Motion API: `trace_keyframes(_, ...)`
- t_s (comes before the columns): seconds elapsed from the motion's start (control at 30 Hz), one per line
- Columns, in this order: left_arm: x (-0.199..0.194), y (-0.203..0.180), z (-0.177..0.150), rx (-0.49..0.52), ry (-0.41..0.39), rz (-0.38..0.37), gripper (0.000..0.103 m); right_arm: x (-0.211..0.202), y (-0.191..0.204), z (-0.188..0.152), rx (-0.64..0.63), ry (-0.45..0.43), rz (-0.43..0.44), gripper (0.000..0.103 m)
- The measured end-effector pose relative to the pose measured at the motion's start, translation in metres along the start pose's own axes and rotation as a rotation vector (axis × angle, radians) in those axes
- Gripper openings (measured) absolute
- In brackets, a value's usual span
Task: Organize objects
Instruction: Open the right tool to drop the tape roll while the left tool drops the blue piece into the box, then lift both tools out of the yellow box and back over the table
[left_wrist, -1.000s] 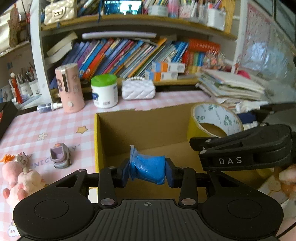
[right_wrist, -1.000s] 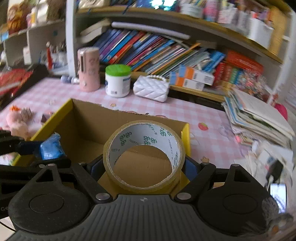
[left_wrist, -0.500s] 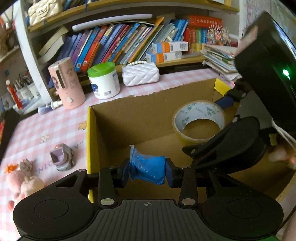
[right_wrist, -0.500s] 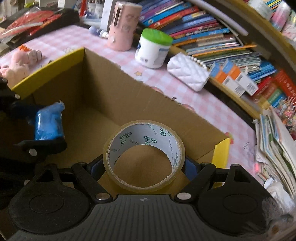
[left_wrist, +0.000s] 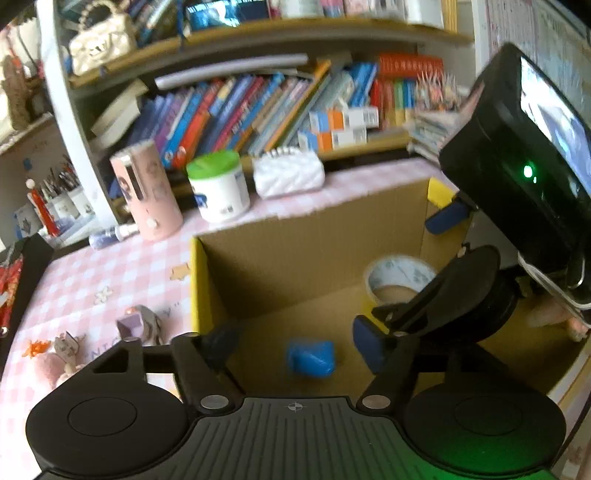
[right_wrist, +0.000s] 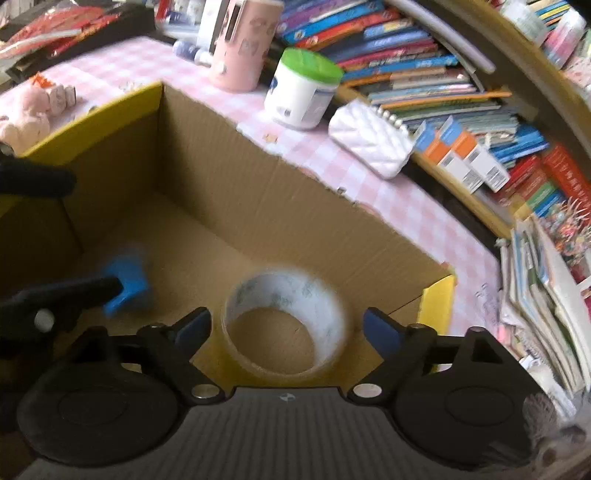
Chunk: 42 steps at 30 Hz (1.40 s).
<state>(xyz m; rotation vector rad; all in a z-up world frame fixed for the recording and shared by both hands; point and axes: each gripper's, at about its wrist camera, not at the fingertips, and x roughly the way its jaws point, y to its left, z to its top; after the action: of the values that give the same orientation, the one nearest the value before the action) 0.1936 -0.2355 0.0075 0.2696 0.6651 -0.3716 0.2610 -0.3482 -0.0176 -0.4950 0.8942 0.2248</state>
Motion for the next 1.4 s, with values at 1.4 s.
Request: trace_keyframes(1.4,-0.149,0.061,-0.128,-0.111,-0.103,0.021,0.085,-0.169,0.13,-0.121,0.672,-0.154,-0.262,0.092)
